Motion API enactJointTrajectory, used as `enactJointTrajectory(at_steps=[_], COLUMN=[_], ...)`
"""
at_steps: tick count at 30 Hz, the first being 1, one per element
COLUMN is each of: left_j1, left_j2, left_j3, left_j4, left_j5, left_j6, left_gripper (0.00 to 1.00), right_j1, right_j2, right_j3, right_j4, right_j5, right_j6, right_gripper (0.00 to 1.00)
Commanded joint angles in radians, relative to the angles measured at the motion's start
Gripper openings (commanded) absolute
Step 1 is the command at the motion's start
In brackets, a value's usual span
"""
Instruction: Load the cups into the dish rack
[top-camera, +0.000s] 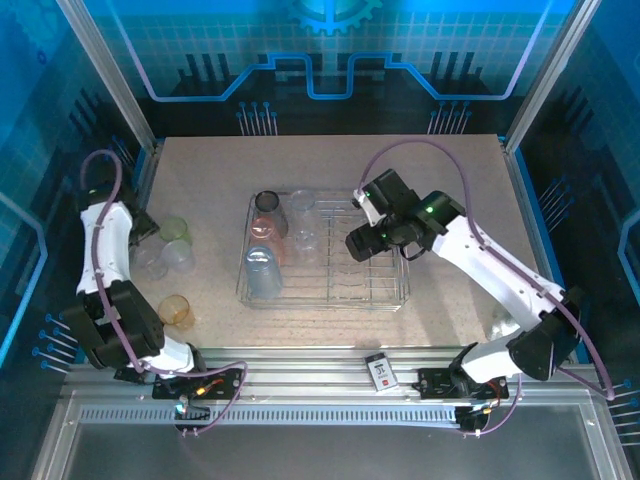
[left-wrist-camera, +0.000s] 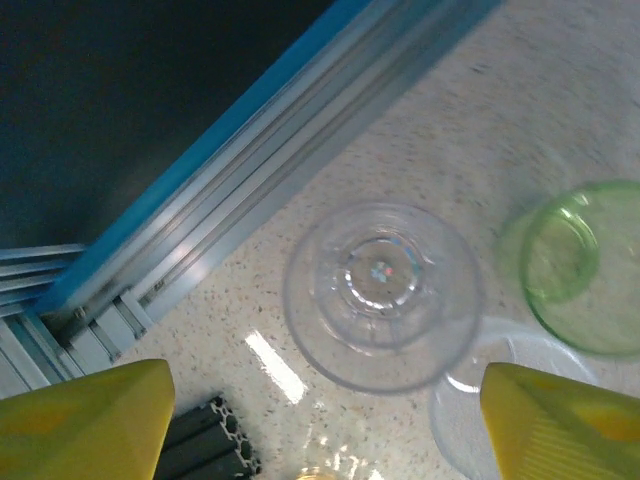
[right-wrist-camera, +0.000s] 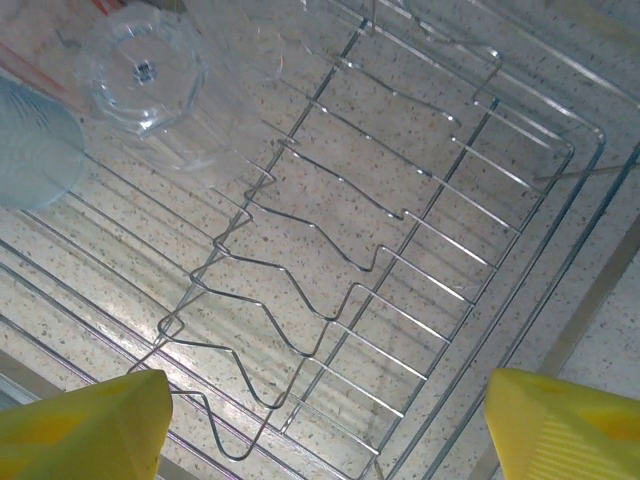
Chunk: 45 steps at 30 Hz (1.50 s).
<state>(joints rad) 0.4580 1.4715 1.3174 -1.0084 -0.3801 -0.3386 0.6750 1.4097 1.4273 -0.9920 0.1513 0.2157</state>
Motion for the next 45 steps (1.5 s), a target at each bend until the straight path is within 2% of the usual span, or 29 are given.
enactJointTrajectory(at_steps=[1, 6, 8, 11, 15, 18, 22, 25, 28, 33, 45], left_j1=[0.067, 0.08, 0.094, 0.127, 0.144, 0.154, 0.154, 0.151, 0.148, 0.132, 0.113], left_j2=[0.015, 0.036, 0.033, 0.002, 0.021, 0.05, 0.055, 0.063, 0.078, 0.104, 0.235], left_j3=[-0.041, -0.063, -0.077, -0.139, -0.152, -0.161, -0.185, -0.188, -0.176, -0.135, -0.121], left_j4=[0.029, 0.081, 0.117, 0.217, 0.256, 0.272, 0.325, 0.344, 0.35, 0.345, 0.359], left_j5=[0.13, 0.178, 0.189, 0.258, 0.256, 0.247, 0.258, 0.294, 0.316, 0.266, 0.3], left_j6=[-0.071, -0.122, -0.185, -0.308, -0.419, -0.517, -0.617, -0.654, -0.678, -0.718, -0.819], left_gripper=[0.72, 0.7, 0.76, 0.73, 0.71, 0.72, 0.66, 0.64, 0.55, 0.47, 0.43], right_j1=[-0.008, -0.006, -0.003, 0.011, 0.038, 0.051, 0.061, 0.069, 0.075, 0.084, 0.093], right_j2=[-0.026, -0.035, -0.038, -0.04, -0.044, -0.047, -0.041, -0.036, -0.028, -0.005, -0.015], right_j3=[-0.001, -0.037, -0.058, -0.087, -0.12, -0.135, -0.158, -0.178, -0.185, -0.17, -0.182], right_j4=[0.002, 0.034, 0.054, 0.067, 0.079, 0.078, 0.085, 0.106, 0.125, 0.131, 0.127], right_j5=[0.001, -0.024, -0.023, -0.009, 0.004, 0.019, 0.027, 0.025, 0.018, 0.013, 0.023], right_j6=[-0.017, 0.017, 0.046, 0.083, 0.104, 0.117, 0.154, 0.168, 0.175, 0.17, 0.17], right_gripper=[0.82, 0.81, 0.8, 0.8, 0.79, 0.79, 0.79, 0.78, 0.78, 0.78, 0.78])
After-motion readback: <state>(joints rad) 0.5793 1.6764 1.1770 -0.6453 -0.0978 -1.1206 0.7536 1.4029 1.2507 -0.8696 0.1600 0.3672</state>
